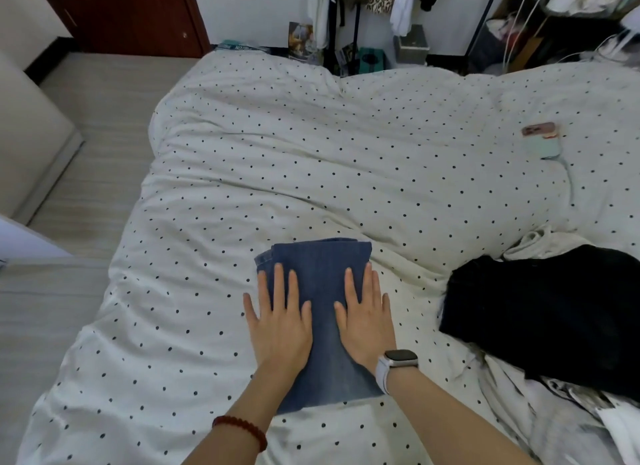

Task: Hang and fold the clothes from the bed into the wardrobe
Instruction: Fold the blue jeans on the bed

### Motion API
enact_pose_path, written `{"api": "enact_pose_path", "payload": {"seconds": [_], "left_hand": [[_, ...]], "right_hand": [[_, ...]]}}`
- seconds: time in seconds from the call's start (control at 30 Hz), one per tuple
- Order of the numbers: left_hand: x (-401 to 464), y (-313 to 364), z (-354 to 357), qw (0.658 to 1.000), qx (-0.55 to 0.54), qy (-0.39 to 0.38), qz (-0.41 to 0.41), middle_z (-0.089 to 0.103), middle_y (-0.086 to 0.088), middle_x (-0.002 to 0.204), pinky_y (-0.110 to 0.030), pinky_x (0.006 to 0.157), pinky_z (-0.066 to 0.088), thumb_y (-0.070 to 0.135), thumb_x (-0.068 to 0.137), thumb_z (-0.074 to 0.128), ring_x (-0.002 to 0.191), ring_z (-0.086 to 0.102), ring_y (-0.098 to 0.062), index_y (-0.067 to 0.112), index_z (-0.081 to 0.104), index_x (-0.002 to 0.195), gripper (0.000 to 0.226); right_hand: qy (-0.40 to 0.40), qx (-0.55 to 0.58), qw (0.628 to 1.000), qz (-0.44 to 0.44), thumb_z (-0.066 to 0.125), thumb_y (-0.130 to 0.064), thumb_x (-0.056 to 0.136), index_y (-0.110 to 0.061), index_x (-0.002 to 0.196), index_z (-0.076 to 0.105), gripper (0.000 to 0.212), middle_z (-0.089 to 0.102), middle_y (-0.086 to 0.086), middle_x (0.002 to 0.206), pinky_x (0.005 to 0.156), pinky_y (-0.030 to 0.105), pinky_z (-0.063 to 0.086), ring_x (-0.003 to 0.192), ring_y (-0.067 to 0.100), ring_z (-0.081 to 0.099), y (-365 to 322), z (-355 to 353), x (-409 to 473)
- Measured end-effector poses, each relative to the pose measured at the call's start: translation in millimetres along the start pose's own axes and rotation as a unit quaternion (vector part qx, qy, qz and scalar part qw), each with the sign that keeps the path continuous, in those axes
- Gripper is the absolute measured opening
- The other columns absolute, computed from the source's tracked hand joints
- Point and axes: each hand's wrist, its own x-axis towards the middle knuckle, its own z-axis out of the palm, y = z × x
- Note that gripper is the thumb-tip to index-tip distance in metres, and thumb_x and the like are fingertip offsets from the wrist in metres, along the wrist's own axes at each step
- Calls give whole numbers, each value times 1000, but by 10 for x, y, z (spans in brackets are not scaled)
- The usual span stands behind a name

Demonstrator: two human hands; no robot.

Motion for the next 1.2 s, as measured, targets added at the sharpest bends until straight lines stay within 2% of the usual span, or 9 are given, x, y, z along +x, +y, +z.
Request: {"api": "enact_pose_path", "payload": {"seconds": [0.13,0.23,0.37,0.43,0.53,0.6,0.7,0.97,1.2], "left_hand": [[125,-115,178,996,7,-34,-82,-11,-3,157,-50,115,1,58,78,-15,145,-10,-26,29,-20,141,69],[275,-69,198,991,1,-55,-121,-9,-9,158,-49,115,5,62,85,-8,145,-6,-29,28,-26,139,66],[460,-36,125,985,-48,-86,-142,-5,-14,157,-48,115,10,56,95,17,144,3,-30,23,-17,147,70],[413,-71,88,981,-111,-58,-145,9,-15,156,-45,112,23,57,94,26,139,19,-32,21,-10,149,75],[181,-123,38,946,-272,-24,-174,34,-10,146,-43,102,37,56,89,42,127,39,-31,24,3,150,78],[29,-121,10,924,-325,-38,-199,37,-6,146,-42,99,39,52,90,45,125,44,-29,23,8,149,75],[-38,-99,0,915,-351,-49,-194,42,-2,144,-37,94,39,45,94,42,123,49,-29,21,16,147,64],[-280,76,-452,899,-401,60,-166,49,-7,132,-47,99,42,36,97,35,118,50,-25,13,34,139,49],[-712,-98,-1373,891,-405,176,-109,45,-4,139,-45,106,38,35,98,31,126,45,-22,14,32,142,49]], "right_hand": [[-24,-7,1000,-1,-27,-69,67,-22,129,-36,79,-27,6,151,116,45,6,144,25,-12,73,123,226],[-44,-11,999,11,-42,-71,51,-20,125,-41,90,-23,8,154,116,43,4,144,24,-12,143,170,372],[-49,60,997,-1,-22,-76,68,-25,128,-37,80,-22,6,154,118,35,3,145,22,-8,204,167,462],[-13,142,990,-4,12,-60,92,-36,134,-27,62,-19,0,154,117,26,4,145,17,-2,191,133,363],[32,296,952,69,39,-38,97,-43,140,-15,69,5,-3,156,114,27,22,141,13,19,177,115,76],[7,334,932,138,41,-43,95,-38,144,-13,73,22,-3,153,108,30,34,133,16,37,197,148,-75],[-26,335,923,189,39,-45,95,-22,150,6,68,32,0,150,105,29,34,131,20,41,240,200,-145],[69,349,929,104,41,-26,97,-24,134,39,36,51,-8,124,85,24,39,104,9,51,-47,-429,-371],[82,412,907,44,41,-33,97,-17,126,36,33,58,-3,102,79,32,45,91,19,57,-717,-1194,-664]]}}
